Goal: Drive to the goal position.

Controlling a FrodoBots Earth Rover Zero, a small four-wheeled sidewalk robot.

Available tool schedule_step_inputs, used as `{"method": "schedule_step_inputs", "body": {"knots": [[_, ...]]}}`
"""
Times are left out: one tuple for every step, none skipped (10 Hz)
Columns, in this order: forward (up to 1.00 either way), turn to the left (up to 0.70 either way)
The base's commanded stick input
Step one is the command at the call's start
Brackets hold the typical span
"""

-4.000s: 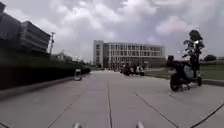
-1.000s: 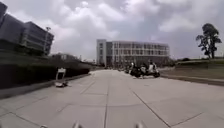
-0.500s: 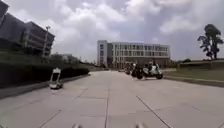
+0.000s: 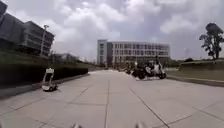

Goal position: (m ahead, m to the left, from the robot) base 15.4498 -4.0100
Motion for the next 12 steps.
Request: {"method": "schedule_step_inputs", "body": {"knots": [[0.70, 0.00], [0.70, 0.00], [0.70, 0.00], [0.70, 0.00], [0.70, 0.00], [0.70, 0.00], [0.70, 0.00], [0.70, 0.00], [0.70, 0.00], [0.70, 0.00], [0.70, 0.00], [0.70, 0.00]]}}
